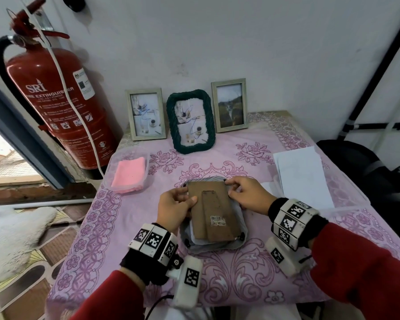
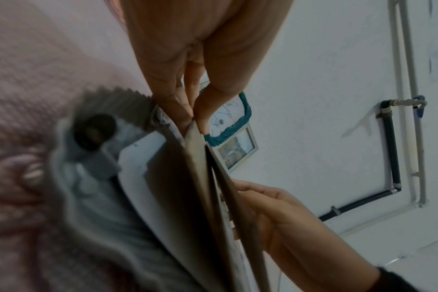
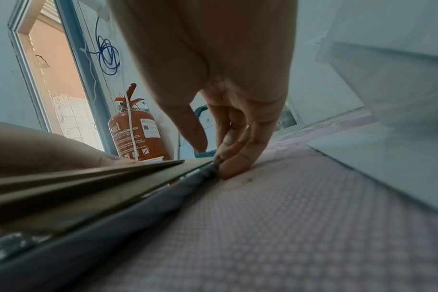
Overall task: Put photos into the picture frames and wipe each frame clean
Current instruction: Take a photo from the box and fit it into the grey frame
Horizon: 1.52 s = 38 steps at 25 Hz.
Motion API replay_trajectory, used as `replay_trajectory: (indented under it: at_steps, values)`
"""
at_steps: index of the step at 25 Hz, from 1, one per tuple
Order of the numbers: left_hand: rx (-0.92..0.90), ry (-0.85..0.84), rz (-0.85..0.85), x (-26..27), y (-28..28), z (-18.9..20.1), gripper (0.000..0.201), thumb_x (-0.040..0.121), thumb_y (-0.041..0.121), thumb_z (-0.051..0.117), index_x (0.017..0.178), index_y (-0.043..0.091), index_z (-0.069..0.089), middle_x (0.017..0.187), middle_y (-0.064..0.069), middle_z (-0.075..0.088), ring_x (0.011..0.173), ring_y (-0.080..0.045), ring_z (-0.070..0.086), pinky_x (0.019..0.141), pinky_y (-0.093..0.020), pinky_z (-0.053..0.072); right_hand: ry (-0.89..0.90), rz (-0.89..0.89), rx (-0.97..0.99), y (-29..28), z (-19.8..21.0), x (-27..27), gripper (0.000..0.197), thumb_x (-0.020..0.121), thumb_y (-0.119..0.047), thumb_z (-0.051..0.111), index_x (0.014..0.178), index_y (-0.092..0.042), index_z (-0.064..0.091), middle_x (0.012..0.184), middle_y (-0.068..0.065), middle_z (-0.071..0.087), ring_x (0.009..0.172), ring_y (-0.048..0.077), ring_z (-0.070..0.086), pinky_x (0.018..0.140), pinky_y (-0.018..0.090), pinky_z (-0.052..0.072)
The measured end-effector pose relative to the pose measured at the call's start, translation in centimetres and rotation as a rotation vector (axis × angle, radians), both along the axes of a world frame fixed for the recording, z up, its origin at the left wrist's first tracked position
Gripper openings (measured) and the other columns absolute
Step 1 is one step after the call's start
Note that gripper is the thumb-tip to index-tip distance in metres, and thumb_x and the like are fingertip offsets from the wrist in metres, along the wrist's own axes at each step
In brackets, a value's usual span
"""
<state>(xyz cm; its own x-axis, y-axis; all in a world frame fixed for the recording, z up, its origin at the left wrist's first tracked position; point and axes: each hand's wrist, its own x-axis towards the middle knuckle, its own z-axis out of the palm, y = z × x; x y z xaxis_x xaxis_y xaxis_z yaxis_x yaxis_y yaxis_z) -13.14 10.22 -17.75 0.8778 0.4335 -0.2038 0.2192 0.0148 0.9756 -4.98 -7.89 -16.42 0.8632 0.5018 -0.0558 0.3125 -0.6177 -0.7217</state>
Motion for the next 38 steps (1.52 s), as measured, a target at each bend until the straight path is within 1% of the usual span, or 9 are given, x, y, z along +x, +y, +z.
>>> replay_trajectory:
  at_steps: [4,7,12,14,17,21,27,35,38]
  values:
    - [0.114,0.001,-0.014,-0.1,0.1,-0.3,0.036,0.081,-0.002,0.066,0.116,-0.004,0.057,0.068,-0.003,0.054,0.067,-0.024,0.056,0.067,-0.035,0.053,0.0,0.024,-0.008,-0.1,0.0,0.0,0.031,0.088,-0.006,0.056,0.118,0.001,0.06,0.084,0.0,0.059,0.062,0.0,0.049,0.065,0.015,0.039]
    - [0.21,0.01,-0.021,0.0,0.2,-0.4,0.04,0.08,0.002,0.068,0.118,-0.004,0.057,0.072,-0.003,0.054,0.074,-0.023,0.056,0.079,-0.041,0.053,-0.007,0.041,-0.036,-0.2,0.1,0.0,0.032,0.085,-0.006,0.059,0.116,0.0,0.061,0.09,0.004,0.064,0.078,0.006,0.053,0.067,0.011,0.038]
    - [0.557,0.014,-0.065,0.0,0.2,-0.1,0.04,0.077,0.014,0.073,0.114,0.001,0.062,0.087,-0.006,0.058,0.081,-0.019,0.057,0.073,-0.019,0.051,-0.02,0.053,-0.076,-0.2,0.1,0.1,0.039,0.083,-0.008,0.063,0.122,-0.003,0.058,0.108,0.01,0.066,0.097,0.011,0.055,0.076,0.009,0.032]
    - [0.647,0.032,-0.067,-0.1,0.4,-0.1,0.047,0.075,0.018,0.076,0.117,0.004,0.062,0.088,0.0,0.051,0.1,-0.027,0.055,0.09,-0.033,0.049,-0.019,0.052,-0.073,-0.2,0.1,0.1,0.041,0.083,-0.008,0.064,0.123,-0.003,0.057,0.108,0.01,0.066,0.096,0.011,0.054,0.075,0.008,0.032]
    - [0.694,0.082,-0.064,-0.1,0.8,-0.4,0.05,0.074,0.025,0.077,0.117,0.007,0.062,0.092,0.002,0.046,0.109,-0.03,0.05,0.097,-0.04,0.043,-0.022,0.053,-0.078,-0.2,0.0,0.1,0.044,0.082,-0.008,0.064,0.126,-0.004,0.056,0.108,0.009,0.066,0.094,0.009,0.053,0.075,0.008,0.032]
    - [0.75,0.12,-0.099,0.1,1.3,-0.7,0.045,0.074,0.032,0.075,0.114,0.013,0.065,0.105,-0.011,0.061,0.112,-0.028,0.045,0.097,-0.039,0.04,-0.025,0.048,-0.082,-0.2,-0.1,0.1,0.045,0.082,-0.009,0.065,0.126,-0.003,0.056,0.108,0.008,0.066,0.097,0.011,0.055,0.08,0.01,0.034]
    - [0.679,0.063,-0.15,0.4,1.8,-1.2,0.041,0.073,0.023,0.077,0.109,0.006,0.068,0.097,-0.015,0.066,0.104,-0.039,0.054,0.089,-0.042,0.049,-0.027,0.048,-0.089,-0.2,-0.1,0.1,0.048,0.082,-0.011,0.067,0.127,-0.004,0.055,0.108,0.009,0.066,0.098,0.013,0.058,0.08,0.009,0.035]
    - [0.701,0.117,-0.149,1.0,2.7,-1.0,0.047,0.072,0.035,0.077,0.106,0.009,0.058,0.094,-0.011,0.054,0.082,-0.017,0.05,0.079,-0.029,0.045,-0.122,-0.076,-0.09,0.0,-0.1,-0.2,0.051,0.073,-0.023,0.078,0.118,-0.01,0.057,0.104,0.007,0.058,0.087,0.01,0.048,0.08,0.023,0.04]
    - [0.7,0.109,-0.141,1.0,2.6,-1.0,0.053,0.071,0.033,0.079,0.111,0.009,0.056,0.096,-0.013,0.054,0.084,-0.022,0.053,0.079,-0.028,0.044,-0.119,-0.089,-0.095,-0.2,0.1,-0.1,0.051,0.071,-0.026,0.08,0.113,-0.005,0.061,0.105,0.009,0.056,0.088,0.012,0.051,0.08,0.023,0.042]
